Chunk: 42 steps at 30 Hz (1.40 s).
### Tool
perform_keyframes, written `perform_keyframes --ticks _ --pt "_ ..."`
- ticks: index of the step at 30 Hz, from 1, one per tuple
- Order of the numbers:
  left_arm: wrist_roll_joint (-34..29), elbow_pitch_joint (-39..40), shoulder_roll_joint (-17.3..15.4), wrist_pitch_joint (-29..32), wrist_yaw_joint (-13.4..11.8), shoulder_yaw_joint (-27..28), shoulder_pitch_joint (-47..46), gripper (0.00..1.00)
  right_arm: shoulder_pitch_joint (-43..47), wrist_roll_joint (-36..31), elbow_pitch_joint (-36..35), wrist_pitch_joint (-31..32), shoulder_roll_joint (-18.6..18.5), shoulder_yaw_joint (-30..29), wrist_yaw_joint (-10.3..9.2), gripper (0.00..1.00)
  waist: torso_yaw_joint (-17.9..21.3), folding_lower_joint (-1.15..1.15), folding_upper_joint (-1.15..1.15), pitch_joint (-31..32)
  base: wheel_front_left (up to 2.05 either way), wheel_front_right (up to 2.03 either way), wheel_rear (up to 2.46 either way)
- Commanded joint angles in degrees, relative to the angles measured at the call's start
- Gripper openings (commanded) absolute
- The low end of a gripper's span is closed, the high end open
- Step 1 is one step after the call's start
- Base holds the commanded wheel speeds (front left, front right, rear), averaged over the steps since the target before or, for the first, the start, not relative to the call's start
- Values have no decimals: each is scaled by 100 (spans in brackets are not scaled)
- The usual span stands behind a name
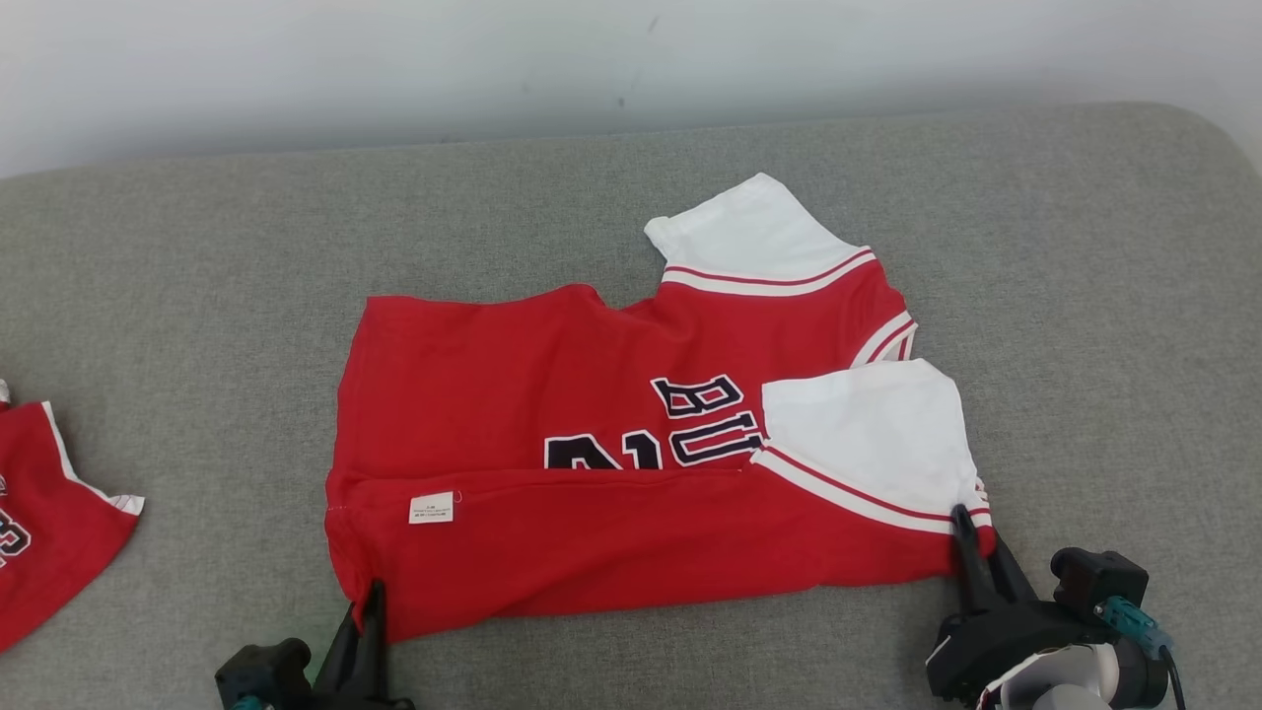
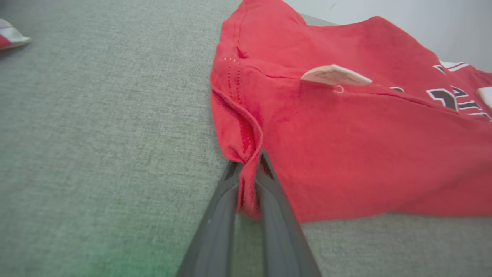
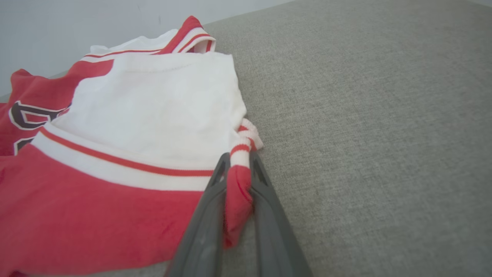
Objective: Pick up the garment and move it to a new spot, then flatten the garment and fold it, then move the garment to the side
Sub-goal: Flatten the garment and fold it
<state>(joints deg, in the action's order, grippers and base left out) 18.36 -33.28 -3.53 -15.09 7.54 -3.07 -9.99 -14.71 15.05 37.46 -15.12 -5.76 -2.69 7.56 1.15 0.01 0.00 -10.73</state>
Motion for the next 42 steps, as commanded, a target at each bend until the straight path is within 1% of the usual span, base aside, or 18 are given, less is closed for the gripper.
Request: perform_keyframes --ticks 1,5,12,20,25,30,35,36,37,38,39,40,42 --pt "91 -35 -18 -10 -12 -43 1 0 -25 31 -28 -2 -7 -10 -16 0 -8 -1 0 -3 0 0 0" --pt "220 201 -118 -13 -12 -31 62 0 -54 33 -64 -3 4 -55 -16 0 -30 -1 0 21 0 0 0" --pt "248 342 -147 -14 -12 78 211 0 13 42 -86 -3 -34 -185 -16 0 -41 -1 0 296 0 0 0" --pt "207 36 -157 -14 -14 81 574 0 396 42 80 -4 -62 -254 -17 0 -19 -1 0 986 0 0 0" --pt "240 -230 -146 -14 -14 71 815 0 687 116 47 -5 -28 -272 -17 0 -12 -1 0 1245 0 0 0" --pt "193 -401 -127 -14 -14 98 998 0 984 166 34 -6 -2 -237 -17 0 -7 -1 0 1373 0 0 0" --pt "215 -499 -101 -14 -14 122 1029 0 1110 177 102 -5 17 -200 -17 0 -18 -1 0 1349 0 0 0" --pt "185 -526 -93 -14 -14 111 1011 11 1117 153 137 -5 20 -180 -17 0 -21 -1 0 1328 0 0 0" --pt "165 -536 -82 -14 -14 113 982 47 1098 128 162 -5 26 -167 -17 0 -23 -1 0 1295 0 0 0" --pt "139 -548 -72 -14 -14 123 955 100 1065 111 195 -6 33 -175 -17 29 -25 -1 0 1274 0 0 0" --pt "106 -566 -64 -14 -13 137 934 100 1029 95 238 -6 44 -168 -17 63 -25 -1 0 1252 0 0 0" --pt "75 -580 -51 -14 -15 153 911 100 986 90 260 -5 50 -172 -17 100 -23 -1 0 1235 0 0 0" --pt "-11 -547 -30 -14 -49 221 871 100 895 28 216 -5 56 -216 -16 100 -20 -1 0 1200 0 0 0"
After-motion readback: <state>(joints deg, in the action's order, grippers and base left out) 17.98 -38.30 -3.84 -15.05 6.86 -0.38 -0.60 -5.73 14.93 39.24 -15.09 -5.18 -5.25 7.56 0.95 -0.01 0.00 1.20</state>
